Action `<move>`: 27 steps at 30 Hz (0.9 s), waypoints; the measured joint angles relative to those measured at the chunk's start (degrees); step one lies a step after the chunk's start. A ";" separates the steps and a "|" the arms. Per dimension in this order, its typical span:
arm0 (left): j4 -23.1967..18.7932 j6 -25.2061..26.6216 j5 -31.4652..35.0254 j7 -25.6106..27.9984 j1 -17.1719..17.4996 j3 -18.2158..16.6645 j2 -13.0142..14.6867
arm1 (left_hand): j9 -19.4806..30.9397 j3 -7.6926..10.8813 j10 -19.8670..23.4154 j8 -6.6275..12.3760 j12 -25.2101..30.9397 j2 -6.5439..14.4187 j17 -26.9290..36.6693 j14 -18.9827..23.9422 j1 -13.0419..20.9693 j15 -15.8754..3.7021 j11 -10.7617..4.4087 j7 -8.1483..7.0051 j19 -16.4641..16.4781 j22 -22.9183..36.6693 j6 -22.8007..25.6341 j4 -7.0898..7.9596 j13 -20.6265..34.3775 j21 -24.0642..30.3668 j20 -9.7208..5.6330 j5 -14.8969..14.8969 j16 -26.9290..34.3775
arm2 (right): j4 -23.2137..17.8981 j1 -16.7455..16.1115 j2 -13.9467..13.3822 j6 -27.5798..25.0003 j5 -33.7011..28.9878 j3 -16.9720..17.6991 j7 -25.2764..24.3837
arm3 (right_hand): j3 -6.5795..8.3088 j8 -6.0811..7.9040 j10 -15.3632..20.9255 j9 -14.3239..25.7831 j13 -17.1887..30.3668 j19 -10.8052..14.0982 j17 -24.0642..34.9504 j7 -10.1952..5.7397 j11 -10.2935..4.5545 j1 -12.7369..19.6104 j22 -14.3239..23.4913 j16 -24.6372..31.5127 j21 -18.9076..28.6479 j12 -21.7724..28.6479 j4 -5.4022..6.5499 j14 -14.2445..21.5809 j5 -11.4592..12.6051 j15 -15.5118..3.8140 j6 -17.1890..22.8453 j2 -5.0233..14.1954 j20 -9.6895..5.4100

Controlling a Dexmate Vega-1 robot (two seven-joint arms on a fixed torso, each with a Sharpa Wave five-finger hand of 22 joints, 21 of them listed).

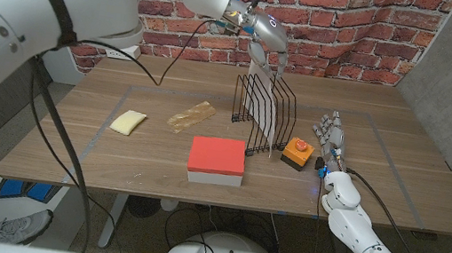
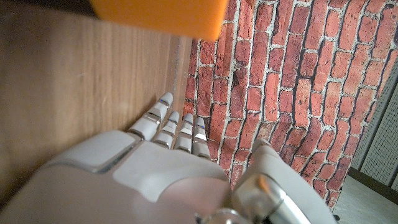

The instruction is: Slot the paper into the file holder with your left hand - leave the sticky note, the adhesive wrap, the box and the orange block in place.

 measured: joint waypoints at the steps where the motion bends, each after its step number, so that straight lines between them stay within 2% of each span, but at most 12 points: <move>1: 0.00 0.00 0.00 0.00 0.00 -0.01 0.01 | -0.10 -0.24 -0.55 -0.01 0.00 -0.12 0.00 -0.34 -0.12 0.18 0.08 0.12 -0.19 0.00 -0.24 0.07 -0.13 0.00 -0.09 0.00 0.00 | 0.00 0.00 0.00 0.00 0.00 0.00 0.00 | 0.00 0.00 0.00 0.00 0.00 0.00 0.00 0.00 0.00 0.00 0.00 0.00 0.00 0.00 0.00 0.00 0.00 0.00 0.00 0.00 0.00; 6: -0.03 -0.19 -0.95 -1.32 0.02 -0.27 0.13 | -0.26 -1.02 -2.22 -0.28 0.00 -1.42 0.00 -2.25 -0.82 0.89 0.43 -0.28 -0.86 0.00 -1.28 -0.07 -0.27 0.00 0.19 0.00 0.00 | -0.01 -0.03 -0.01 -0.02 0.06 0.02 -0.02 | 0.00 0.00 0.00 0.00 0.00 0.00 0.00 0.00 0.00 0.00 0.00 0.00 0.00 0.00 0.00 0.00 0.00 0.00 0.00 0.00 0.00; 14: -0.17 -0.86 -2.11 -3.09 0.08 -0.81 0.55 | -0.36 -2.37 -5.06 -0.49 0.00 -2.01 0.00 -4.87 -0.96 1.24 0.78 -0.35 -2.47 -0.30 -3.08 0.01 -0.26 -0.45 0.42 -0.01 0.00 | -0.06 -0.07 -0.05 -0.05 0.07 0.05 -0.05 | 0.00 0.00 0.00 0.00 0.00 0.00 -0.01 0.00 0.00 0.00 0.00 0.00 0.00 0.00 0.00 0.00 0.00 0.00 0.00 0.00 0.00; 27: -0.60 -3.03 -2.28 -4.01 0.45 -2.22 2.01 | -0.53 -5.92 -11.94 -0.49 0.00 -2.31 0.08 -12.04 -1.25 1.88 2.23 0.58 -6.73 -0.30 -7.94 0.41 -0.55 -0.88 0.76 -0.01 0.00 | -0.11 -0.03 -0.09 -0.18 0.04 0.05 -0.18 | 0.25 0.00 0.00 0.00 0.00 0.00 -0.01 0.00 0.00 0.00 0.00 0.00 0.00 0.00 -0.25 0.00 -0.40 0.00 0.00 0.00 0.00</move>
